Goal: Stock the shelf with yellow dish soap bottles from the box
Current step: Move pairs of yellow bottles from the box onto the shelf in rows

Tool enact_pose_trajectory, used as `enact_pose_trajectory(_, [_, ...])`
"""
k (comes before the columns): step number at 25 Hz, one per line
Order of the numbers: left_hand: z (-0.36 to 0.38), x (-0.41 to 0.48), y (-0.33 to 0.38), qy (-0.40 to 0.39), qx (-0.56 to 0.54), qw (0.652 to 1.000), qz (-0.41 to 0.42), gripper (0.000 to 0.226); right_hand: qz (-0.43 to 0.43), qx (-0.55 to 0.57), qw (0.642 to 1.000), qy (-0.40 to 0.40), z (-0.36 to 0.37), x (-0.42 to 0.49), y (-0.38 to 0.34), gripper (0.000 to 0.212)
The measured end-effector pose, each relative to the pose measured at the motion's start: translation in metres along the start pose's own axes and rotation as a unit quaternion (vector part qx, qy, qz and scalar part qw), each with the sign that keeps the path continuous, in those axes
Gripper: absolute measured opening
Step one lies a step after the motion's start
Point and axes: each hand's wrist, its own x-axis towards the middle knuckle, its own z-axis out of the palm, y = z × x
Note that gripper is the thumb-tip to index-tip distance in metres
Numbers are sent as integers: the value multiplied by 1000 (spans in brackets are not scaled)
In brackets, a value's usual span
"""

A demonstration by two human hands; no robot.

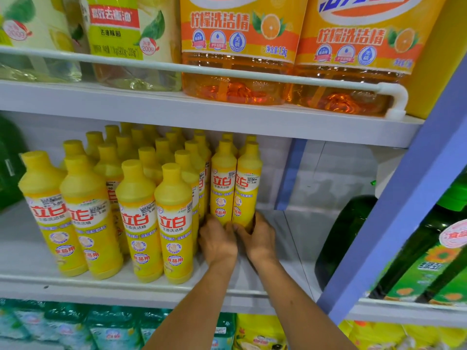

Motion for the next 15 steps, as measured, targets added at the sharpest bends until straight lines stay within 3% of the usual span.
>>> enact_pose_trajectory(2, [-6, -7, -1, -25, 19, 999, 13, 41, -15, -30, 999, -9, -8, -8, -4, 55])
enact_pose_trajectory(6, [-28, -30, 1, -105, 133, 983, 73, 57, -53, -201, 975, -78, -34, -24, -11, 62])
enact_pose_trajectory(9, [-56, -51, -3, -148, 253, 935, 201, 53, -81, -307, 942, -111, -64, -44, -27, 61])
enact_pose_trajectory(11, [-76, -63, -8, -159, 309, 897, 274, 61, -106, -341, 926, -122, -82, -65, -41, 62])
enact_pose_trajectory(15, [-116, -96, -18, -175, 346, 842, 375, 77, -127, -395, 901, -127, -109, -122, -66, 69])
